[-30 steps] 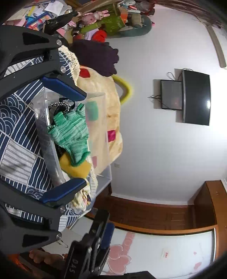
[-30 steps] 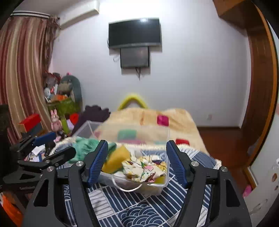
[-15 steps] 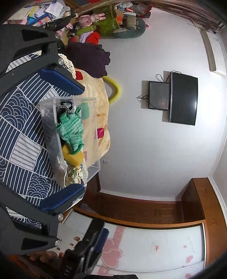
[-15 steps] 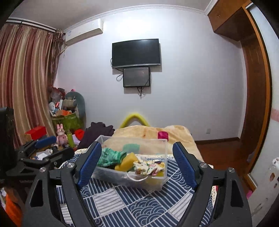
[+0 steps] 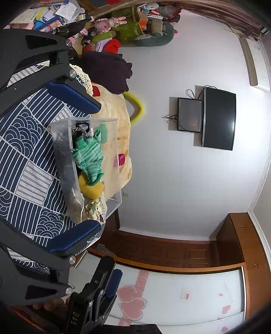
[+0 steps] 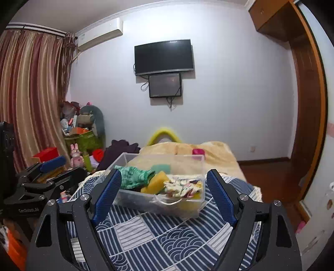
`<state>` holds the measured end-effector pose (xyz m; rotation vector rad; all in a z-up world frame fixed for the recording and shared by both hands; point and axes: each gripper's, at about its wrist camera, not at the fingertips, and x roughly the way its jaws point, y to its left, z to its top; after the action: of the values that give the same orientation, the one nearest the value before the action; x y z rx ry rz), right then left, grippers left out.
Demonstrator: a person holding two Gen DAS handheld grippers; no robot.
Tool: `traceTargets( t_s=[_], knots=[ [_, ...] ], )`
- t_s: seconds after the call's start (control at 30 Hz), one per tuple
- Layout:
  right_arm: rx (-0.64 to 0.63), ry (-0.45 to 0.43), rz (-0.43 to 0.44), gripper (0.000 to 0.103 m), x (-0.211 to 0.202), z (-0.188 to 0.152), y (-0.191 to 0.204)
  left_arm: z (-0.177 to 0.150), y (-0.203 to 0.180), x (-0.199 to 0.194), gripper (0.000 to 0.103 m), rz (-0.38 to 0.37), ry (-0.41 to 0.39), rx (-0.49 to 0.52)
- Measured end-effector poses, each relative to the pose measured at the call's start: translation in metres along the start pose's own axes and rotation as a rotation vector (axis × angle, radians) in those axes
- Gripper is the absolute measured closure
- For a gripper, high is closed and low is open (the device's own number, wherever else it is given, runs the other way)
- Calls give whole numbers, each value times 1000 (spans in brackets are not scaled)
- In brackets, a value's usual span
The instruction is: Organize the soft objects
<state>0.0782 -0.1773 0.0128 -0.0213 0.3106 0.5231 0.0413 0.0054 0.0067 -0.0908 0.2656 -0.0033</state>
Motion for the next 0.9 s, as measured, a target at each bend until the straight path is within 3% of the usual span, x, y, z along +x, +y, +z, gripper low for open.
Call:
traceTargets(
  t_s=[0.9],
  knots=[
    [-5, 5, 10, 21, -2, -2, 4, -1, -4, -5, 0, 5, -18, 19]
  ],
)
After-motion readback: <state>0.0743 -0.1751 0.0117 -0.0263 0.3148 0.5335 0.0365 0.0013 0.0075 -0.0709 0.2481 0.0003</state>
